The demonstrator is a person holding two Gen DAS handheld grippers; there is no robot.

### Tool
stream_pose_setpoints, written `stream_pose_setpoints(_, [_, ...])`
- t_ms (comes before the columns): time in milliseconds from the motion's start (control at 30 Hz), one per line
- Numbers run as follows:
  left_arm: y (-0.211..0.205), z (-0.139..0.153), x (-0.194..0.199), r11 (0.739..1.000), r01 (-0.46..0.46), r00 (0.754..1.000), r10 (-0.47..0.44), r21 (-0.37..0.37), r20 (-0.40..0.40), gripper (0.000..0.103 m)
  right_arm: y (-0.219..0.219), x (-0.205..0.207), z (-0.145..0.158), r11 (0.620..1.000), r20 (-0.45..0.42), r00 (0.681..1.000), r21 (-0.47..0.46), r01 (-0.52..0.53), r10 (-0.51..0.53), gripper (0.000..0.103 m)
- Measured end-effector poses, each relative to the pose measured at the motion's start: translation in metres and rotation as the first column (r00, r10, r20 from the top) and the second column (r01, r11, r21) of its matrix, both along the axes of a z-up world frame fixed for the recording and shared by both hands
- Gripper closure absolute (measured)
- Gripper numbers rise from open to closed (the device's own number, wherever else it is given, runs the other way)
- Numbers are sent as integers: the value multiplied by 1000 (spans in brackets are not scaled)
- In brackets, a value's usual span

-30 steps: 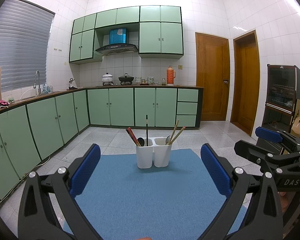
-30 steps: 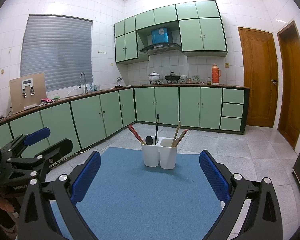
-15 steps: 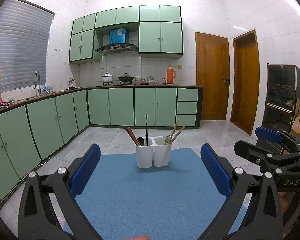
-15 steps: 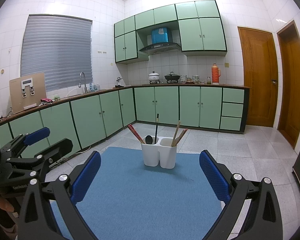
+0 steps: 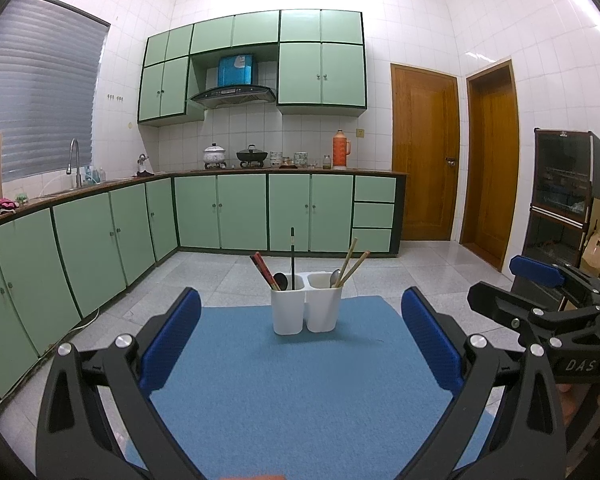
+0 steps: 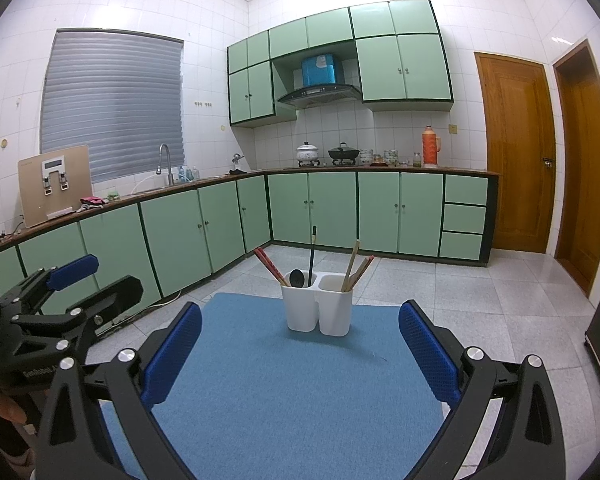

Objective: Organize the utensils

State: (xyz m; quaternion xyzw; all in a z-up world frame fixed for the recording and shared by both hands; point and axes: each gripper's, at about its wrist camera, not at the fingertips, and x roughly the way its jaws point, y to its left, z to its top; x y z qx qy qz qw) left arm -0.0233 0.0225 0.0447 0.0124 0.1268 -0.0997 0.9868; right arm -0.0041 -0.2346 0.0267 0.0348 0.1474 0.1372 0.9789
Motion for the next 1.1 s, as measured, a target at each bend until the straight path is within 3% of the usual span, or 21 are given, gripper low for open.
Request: stream_pose_setpoints(1100, [5,-4,-1,1000,-2,1000,2,0,-12,6,-1,-1,0,1000,-3,1000,-3,0,0,6])
